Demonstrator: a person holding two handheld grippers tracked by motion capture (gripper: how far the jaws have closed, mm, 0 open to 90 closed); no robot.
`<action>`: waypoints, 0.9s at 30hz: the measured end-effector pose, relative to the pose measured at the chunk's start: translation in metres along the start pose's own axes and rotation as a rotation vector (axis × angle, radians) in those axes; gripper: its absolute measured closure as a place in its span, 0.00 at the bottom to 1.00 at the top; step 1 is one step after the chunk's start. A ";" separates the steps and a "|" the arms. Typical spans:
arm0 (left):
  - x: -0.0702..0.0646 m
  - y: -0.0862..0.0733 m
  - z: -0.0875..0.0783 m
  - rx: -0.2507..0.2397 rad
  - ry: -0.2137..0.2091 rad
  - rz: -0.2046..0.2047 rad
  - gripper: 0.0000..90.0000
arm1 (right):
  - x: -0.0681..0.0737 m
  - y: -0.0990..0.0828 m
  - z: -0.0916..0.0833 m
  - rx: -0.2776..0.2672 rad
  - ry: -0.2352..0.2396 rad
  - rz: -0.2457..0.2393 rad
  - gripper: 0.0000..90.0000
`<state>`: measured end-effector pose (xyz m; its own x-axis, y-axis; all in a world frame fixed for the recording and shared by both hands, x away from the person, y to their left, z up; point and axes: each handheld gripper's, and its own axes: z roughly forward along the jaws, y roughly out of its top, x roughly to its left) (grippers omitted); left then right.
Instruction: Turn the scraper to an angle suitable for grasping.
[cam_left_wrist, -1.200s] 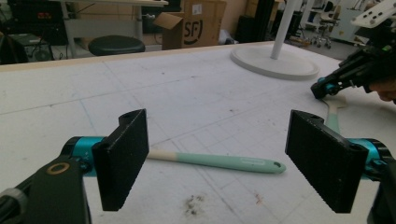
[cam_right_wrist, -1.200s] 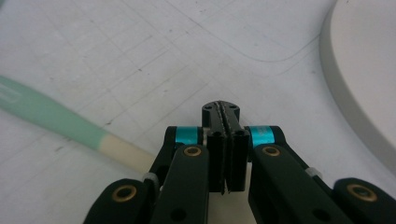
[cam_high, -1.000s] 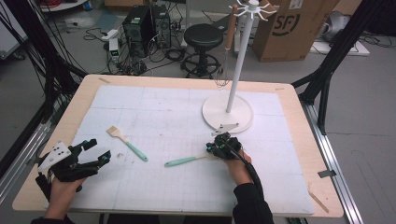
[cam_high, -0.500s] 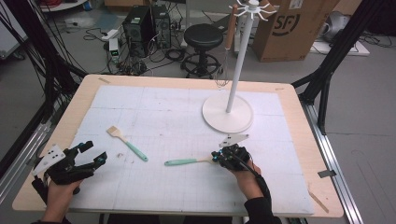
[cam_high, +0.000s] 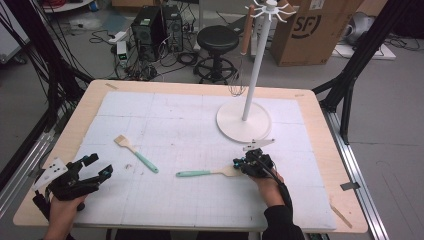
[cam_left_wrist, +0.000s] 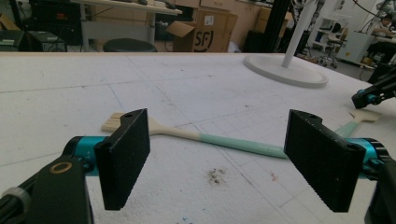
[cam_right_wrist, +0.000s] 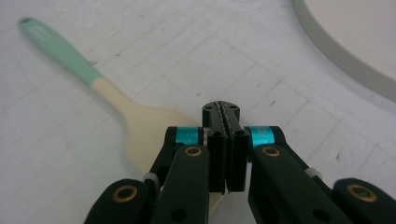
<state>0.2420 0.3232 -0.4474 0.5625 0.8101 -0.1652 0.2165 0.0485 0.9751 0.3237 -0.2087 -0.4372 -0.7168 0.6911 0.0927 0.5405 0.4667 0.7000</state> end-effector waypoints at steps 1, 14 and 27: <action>0.000 0.000 0.000 -0.001 0.000 0.000 0.26 | 0.002 -0.001 -0.002 -0.002 0.003 -0.006 0.99; 0.002 -0.004 -0.007 -0.025 0.011 -0.019 0.26 | 0.043 0.009 0.004 -0.103 0.117 -0.142 0.99; 0.000 0.001 -0.012 -0.057 0.018 -0.005 0.26 | 0.102 0.040 0.063 -0.020 0.197 -0.294 0.99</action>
<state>0.2322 0.3302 -0.4441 0.5474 0.8199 -0.1678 0.1733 0.0851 0.9812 0.2999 -0.0847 -0.4441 -0.9127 0.4082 0.0185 0.2912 0.6180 0.7303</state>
